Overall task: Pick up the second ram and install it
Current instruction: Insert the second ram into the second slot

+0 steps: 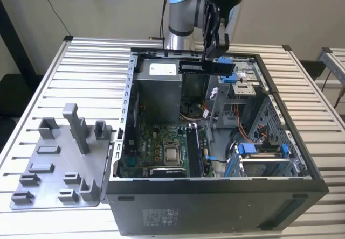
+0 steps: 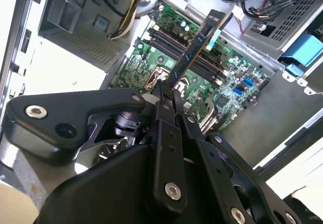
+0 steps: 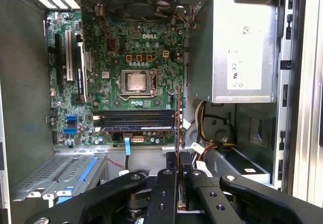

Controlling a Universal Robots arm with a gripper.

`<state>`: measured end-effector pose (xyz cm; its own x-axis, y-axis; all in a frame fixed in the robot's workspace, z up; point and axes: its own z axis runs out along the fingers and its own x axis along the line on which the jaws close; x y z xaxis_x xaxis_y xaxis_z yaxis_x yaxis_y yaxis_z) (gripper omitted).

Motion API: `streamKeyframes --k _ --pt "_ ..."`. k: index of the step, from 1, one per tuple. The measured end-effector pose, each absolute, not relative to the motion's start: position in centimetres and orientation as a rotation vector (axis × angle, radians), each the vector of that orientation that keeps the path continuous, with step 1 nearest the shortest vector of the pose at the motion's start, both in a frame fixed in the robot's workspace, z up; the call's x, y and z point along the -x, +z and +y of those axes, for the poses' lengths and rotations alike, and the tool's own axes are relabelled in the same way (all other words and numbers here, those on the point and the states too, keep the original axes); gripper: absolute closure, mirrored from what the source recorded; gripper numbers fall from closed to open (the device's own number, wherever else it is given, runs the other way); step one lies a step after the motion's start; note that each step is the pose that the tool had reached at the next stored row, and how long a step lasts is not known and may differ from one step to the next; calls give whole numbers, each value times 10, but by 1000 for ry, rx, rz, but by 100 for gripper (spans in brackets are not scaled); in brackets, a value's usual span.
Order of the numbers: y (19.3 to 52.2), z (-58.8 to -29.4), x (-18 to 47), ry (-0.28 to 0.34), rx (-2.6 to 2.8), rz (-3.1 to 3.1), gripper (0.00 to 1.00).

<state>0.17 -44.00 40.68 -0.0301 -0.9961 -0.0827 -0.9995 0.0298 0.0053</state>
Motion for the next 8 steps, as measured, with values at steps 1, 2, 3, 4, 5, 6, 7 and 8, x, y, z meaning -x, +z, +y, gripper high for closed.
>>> streamKeyframes --k 1,2,3,4,5,6,7,8 --pt "407 -440 -2 95 2147 2214 86" --pt "407 -440 -2 95 2146 2215 86" --pt "407 -440 -2 95 2145 2216 86" --pt "407 -440 -2 95 2143 2218 86" --pt "407 -440 -2 95 2142 2219 86" --pt "407 -440 -2 95 2140 2221 86" --pt "407 -440 -2 94 2138 2223 86" --pt "407 -440 -2 94 2136 2225 86"
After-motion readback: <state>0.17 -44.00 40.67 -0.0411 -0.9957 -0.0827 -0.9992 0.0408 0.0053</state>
